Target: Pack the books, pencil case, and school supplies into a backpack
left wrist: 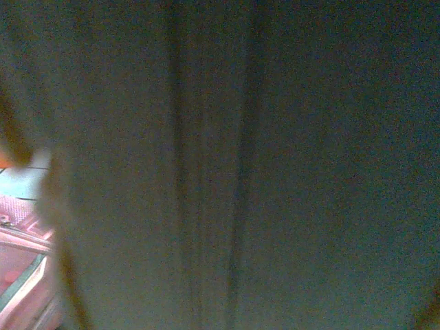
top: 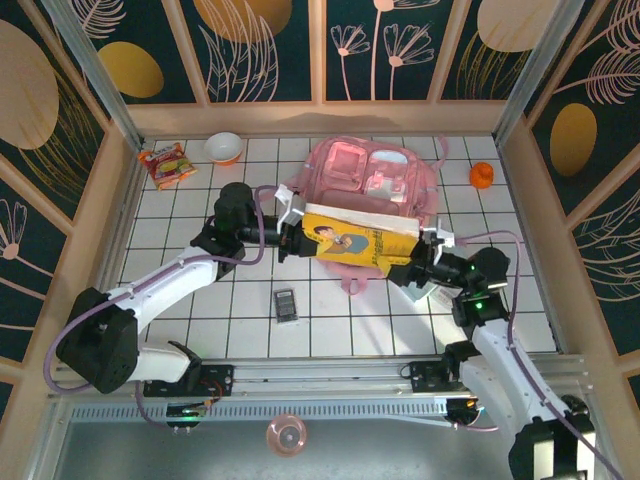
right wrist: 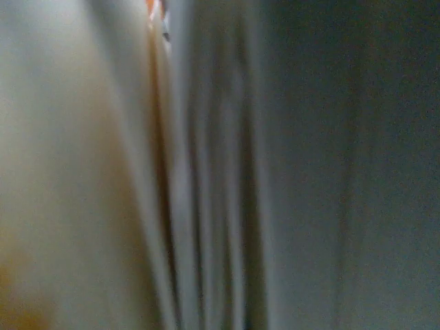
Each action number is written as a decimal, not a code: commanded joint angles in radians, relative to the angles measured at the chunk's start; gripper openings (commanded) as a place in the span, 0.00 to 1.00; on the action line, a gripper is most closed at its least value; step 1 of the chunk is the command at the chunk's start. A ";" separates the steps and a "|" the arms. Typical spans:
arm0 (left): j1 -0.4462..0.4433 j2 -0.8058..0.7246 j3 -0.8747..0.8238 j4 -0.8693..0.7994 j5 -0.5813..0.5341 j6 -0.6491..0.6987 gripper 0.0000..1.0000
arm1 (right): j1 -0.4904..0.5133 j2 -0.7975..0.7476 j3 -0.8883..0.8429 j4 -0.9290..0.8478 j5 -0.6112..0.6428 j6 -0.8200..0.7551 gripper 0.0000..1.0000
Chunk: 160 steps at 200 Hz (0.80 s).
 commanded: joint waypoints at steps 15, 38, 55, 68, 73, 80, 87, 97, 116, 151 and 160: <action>-0.008 0.023 0.077 -0.064 0.026 0.086 0.04 | 0.014 0.039 0.085 0.015 -0.078 -0.003 0.27; -0.008 0.004 0.078 -0.133 -0.085 0.152 0.27 | -0.012 0.034 0.120 -0.079 -0.023 -0.037 0.00; -0.008 -0.026 0.063 -0.166 -0.261 0.207 0.55 | -0.058 0.006 0.130 -0.180 0.126 -0.029 0.00; -0.008 -0.046 0.060 -0.212 -0.382 0.288 0.66 | -0.105 -0.022 0.126 -0.236 0.253 0.011 0.00; -0.007 -0.051 0.061 -0.228 -0.425 0.317 0.69 | -0.123 -0.033 0.125 -0.262 0.306 0.034 0.00; -0.008 -0.051 0.066 -0.250 -0.482 0.366 0.71 | -0.143 -0.048 0.128 -0.308 0.394 0.071 0.00; -0.008 -0.046 0.074 -0.277 -0.522 0.423 0.73 | -0.159 -0.064 0.134 -0.365 0.492 0.110 0.00; -0.008 -0.023 0.092 -0.319 -0.564 0.499 0.75 | -0.173 -0.083 0.148 -0.451 0.618 0.152 0.00; -0.010 0.056 0.151 -0.403 -0.624 0.639 0.76 | -0.174 -0.119 0.163 -0.584 0.810 0.196 0.00; -0.029 0.255 0.291 -0.509 -0.686 0.795 0.78 | -0.174 -0.162 0.166 -0.686 0.897 0.198 0.00; -0.038 0.302 0.326 -0.531 -0.694 0.825 0.79 | -0.174 -0.164 0.171 -0.707 0.896 0.195 0.00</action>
